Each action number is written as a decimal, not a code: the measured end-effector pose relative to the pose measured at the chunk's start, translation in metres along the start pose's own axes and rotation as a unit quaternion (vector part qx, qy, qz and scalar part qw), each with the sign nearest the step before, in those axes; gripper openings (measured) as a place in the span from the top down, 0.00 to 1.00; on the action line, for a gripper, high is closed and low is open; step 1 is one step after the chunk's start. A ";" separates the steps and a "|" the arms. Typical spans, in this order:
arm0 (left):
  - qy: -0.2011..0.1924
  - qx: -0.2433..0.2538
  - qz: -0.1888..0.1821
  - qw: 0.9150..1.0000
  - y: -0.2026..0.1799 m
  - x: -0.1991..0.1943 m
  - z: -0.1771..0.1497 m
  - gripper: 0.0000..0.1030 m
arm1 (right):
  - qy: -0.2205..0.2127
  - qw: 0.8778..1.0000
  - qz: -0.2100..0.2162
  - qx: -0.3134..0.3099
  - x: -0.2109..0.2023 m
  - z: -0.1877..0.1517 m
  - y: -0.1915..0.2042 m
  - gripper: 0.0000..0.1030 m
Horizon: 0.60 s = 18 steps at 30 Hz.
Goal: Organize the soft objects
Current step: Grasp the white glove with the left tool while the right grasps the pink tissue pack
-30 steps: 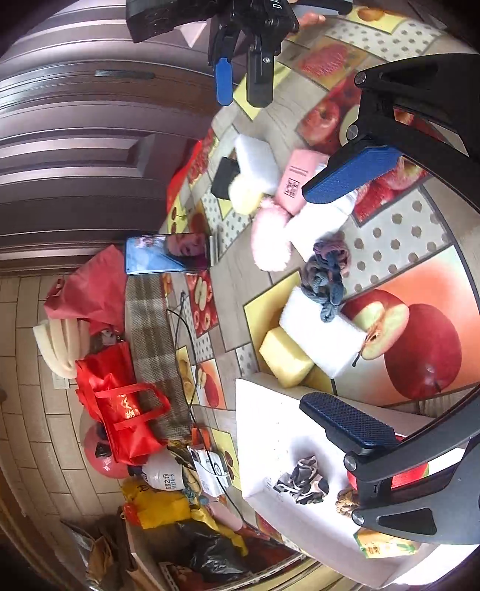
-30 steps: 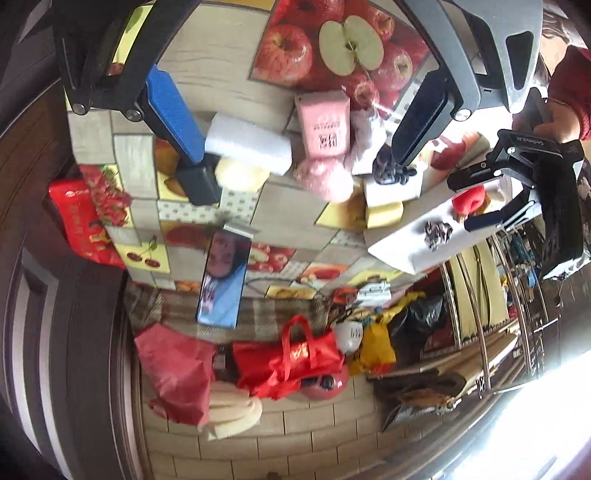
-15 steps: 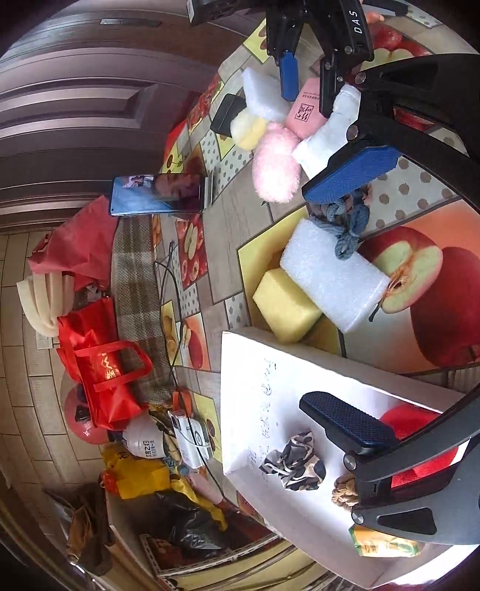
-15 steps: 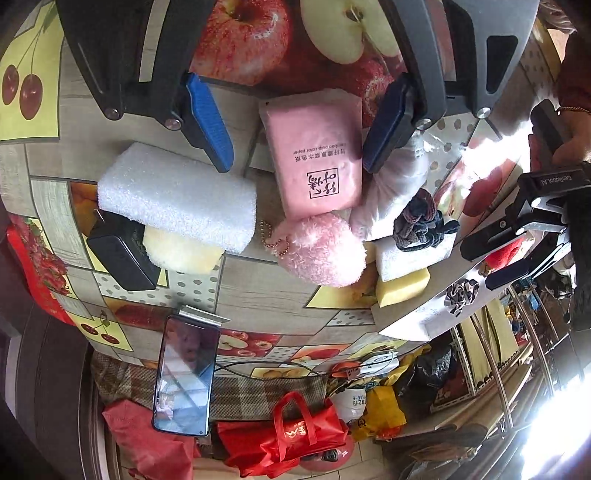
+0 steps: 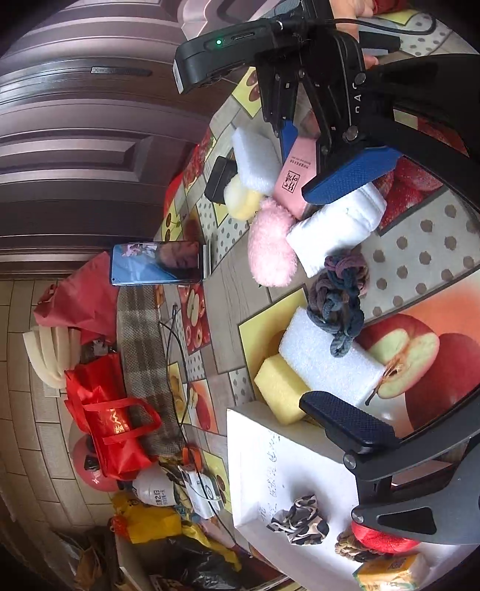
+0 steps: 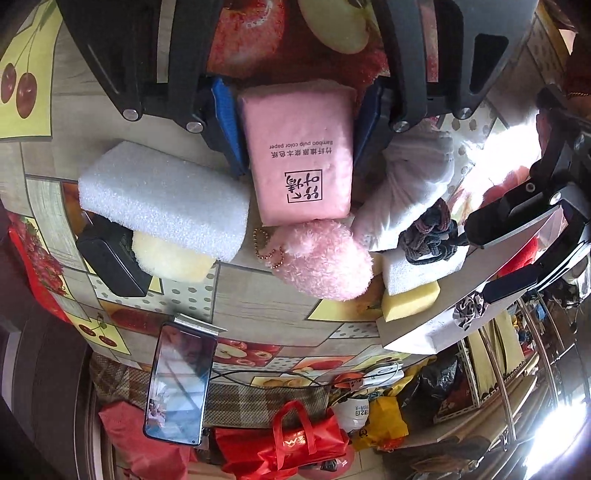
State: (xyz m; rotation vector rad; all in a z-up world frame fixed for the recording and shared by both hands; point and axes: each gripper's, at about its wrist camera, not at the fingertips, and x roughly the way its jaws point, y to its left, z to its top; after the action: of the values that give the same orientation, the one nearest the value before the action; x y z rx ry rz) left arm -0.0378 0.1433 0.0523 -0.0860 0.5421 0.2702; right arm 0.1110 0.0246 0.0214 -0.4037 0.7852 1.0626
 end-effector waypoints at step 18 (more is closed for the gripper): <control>0.132 -0.053 -0.118 0.983 -0.014 0.051 -0.005 0.40 | -0.027 0.998 0.006 0.061 -0.012 -0.006 -0.018 0.51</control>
State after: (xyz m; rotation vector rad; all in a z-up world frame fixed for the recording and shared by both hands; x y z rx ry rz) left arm 0.0054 0.1412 0.0215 -0.2915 0.7730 0.0548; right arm 0.1214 0.0056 0.0252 -0.2672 0.8009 1.0262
